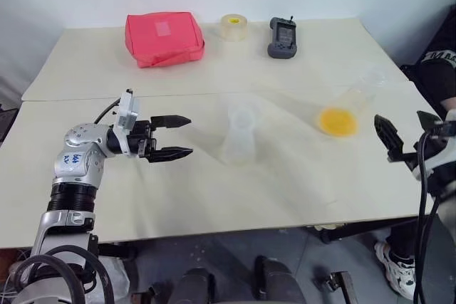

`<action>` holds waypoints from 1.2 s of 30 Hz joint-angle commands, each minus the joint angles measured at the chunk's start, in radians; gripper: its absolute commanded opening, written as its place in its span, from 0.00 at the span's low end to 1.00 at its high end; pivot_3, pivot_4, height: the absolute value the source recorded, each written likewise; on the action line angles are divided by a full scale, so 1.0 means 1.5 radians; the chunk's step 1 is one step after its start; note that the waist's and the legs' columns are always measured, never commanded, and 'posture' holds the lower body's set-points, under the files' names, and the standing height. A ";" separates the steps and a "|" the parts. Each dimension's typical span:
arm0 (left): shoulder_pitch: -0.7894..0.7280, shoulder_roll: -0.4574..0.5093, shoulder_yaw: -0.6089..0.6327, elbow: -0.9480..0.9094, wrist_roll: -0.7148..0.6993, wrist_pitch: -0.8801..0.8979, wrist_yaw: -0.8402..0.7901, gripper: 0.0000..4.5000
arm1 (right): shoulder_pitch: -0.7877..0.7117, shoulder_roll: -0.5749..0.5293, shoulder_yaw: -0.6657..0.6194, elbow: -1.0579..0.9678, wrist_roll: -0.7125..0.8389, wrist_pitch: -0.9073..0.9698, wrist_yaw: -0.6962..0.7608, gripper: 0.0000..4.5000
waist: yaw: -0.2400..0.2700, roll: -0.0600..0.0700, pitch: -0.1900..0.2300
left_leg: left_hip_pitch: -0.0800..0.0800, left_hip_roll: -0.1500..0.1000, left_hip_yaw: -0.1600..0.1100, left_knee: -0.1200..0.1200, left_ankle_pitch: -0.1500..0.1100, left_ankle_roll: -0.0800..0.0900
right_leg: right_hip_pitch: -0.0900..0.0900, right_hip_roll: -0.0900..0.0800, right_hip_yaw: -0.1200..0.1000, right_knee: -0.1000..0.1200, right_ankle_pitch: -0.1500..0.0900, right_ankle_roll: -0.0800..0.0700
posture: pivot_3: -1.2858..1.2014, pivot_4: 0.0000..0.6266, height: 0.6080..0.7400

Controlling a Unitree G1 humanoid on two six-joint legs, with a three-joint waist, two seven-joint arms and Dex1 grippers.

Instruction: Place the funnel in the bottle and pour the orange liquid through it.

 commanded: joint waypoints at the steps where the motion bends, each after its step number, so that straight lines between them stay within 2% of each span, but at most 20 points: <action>1: 0.002 0.008 0.018 -0.035 -0.011 0.005 0.001 0.99 | -0.072 -0.015 0.017 0.091 -0.014 -0.037 0.047 1.00 | 0.000 0.000 0.000 | 0.000 0.000 0.000 0.000 0.000 0.000 | 0.000 0.000 0.000 0.000 0.000 0.000 | 0.52 0.24 1.00; 9: 0.009 0.007 0.025 -0.063 -0.014 0.023 0.017 0.99 | -0.195 -0.026 0.074 0.297 -0.081 -0.125 0.149 1.00 | -0.001 0.000 0.000 | -0.001 0.000 0.000 0.000 0.000 0.000 | -0.001 0.000 0.000 -0.001 0.000 0.001 | 0.52 0.24 1.00; 20: 0.000 0.009 0.015 -0.057 0.020 0.022 0.055 0.99 | -0.345 -0.008 0.132 0.540 -0.170 -0.264 0.201 1.00 | -0.016 0.000 0.000 | -0.001 0.000 0.001 0.000 0.000 0.000 | -0.002 -0.001 -0.001 0.000 0.001 0.002 | 0.52 0.24 1.00; 30: -0.019 -0.009 0.014 -0.040 0.032 0.017 0.093 0.99 | -0.432 -0.004 0.156 0.669 -0.203 -0.311 0.246 1.00 | -0.021 0.000 0.000 | -0.002 0.000 0.001 -0.001 0.000 -0.001 | -0.004 -0.001 -0.001 0.000 0.001 0.002 | 0.52 0.24 1.00; 32: -0.021 -0.012 0.014 -0.038 0.031 0.017 0.095 1.00 | -0.438 -0.002 0.160 0.675 -0.204 -0.314 0.254 0.91 | -0.021 0.000 0.000 | -0.002 0.000 0.001 -0.001 0.000 -0.001 | -0.004 -0.001 -0.001 0.000 0.001 0.002 | 0.52 0.24 1.00; 36: -0.026 -0.021 0.012 -0.029 0.035 0.008 0.100 1.00 | -0.440 0.002 0.156 0.666 -0.199 -0.318 0.265 0.66 | -0.021 0.000 0.000 | -0.002 0.000 0.001 -0.001 0.000 -0.001 | -0.004 -0.001 -0.001 0.000 0.001 0.002 | 0.52 0.24 1.00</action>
